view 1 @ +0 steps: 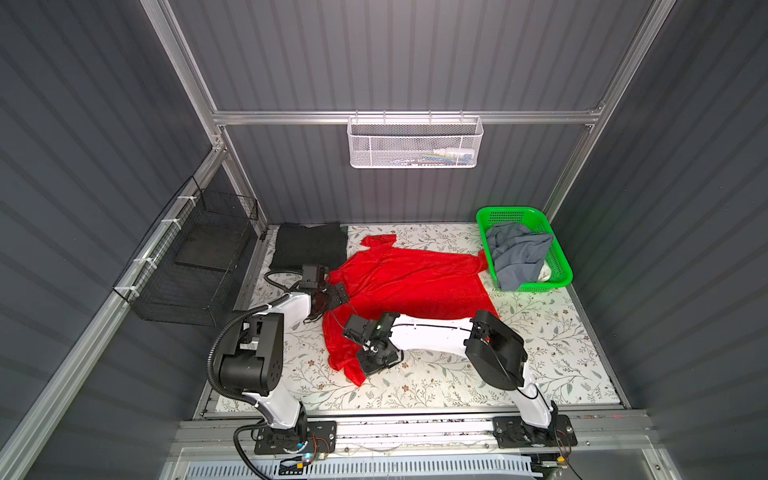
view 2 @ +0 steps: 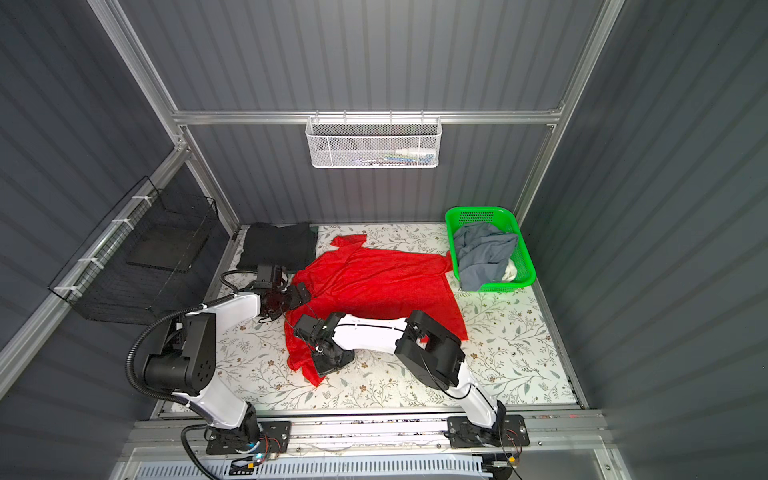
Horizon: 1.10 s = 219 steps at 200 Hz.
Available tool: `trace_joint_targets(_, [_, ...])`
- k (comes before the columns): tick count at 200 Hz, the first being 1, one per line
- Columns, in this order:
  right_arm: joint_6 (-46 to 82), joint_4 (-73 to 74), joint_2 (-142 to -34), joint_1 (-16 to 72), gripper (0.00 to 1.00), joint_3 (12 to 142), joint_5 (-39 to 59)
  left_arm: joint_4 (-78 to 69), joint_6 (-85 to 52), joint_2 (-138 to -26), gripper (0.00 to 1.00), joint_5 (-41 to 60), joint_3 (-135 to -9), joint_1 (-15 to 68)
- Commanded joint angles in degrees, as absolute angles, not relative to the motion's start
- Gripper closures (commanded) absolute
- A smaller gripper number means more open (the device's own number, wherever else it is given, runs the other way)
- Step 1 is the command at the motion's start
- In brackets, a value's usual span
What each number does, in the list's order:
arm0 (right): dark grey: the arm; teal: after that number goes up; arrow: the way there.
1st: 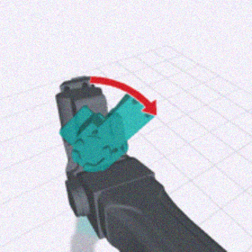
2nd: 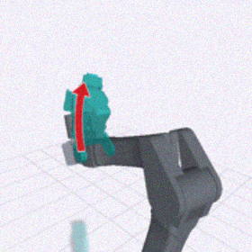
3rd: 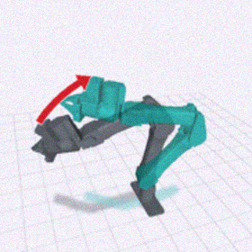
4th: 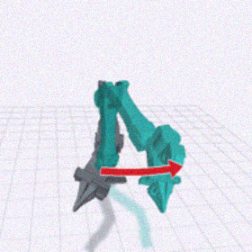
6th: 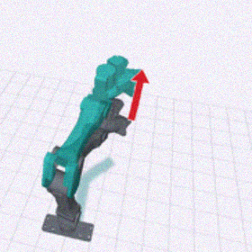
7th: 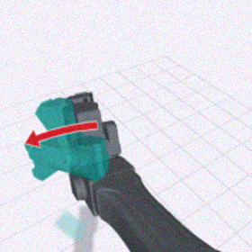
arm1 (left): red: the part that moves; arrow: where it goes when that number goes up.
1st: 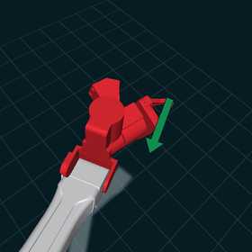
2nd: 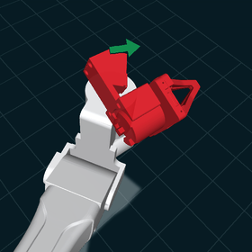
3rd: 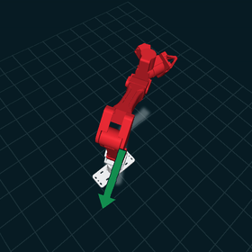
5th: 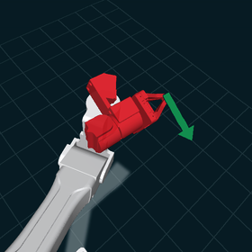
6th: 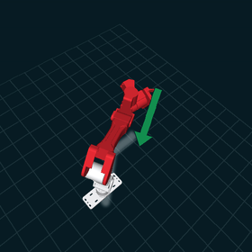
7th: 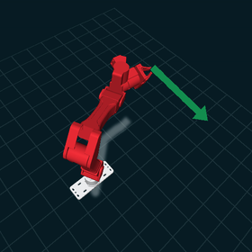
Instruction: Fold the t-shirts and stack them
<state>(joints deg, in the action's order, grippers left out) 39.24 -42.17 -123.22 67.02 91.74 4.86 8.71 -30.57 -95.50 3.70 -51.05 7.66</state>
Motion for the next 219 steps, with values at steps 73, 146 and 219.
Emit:
trace_joint_targets(73, [42.4,-38.6,-112.9,66.4,1.00,75.2,6.8,12.9,-29.8,-94.6,0.00,7.3,-51.0,7.2])
trace_joint_targets(146, [32.7,-40.1,-106.4,69.6,1.00,70.8,15.8,13.6,-29.0,-96.5,0.01,8.0,-53.2,7.2])
trace_joint_targets(219, [31.9,-39.7,-106.3,69.8,1.00,69.4,14.9,14.6,-27.8,-91.5,0.00,5.4,-52.2,7.2])
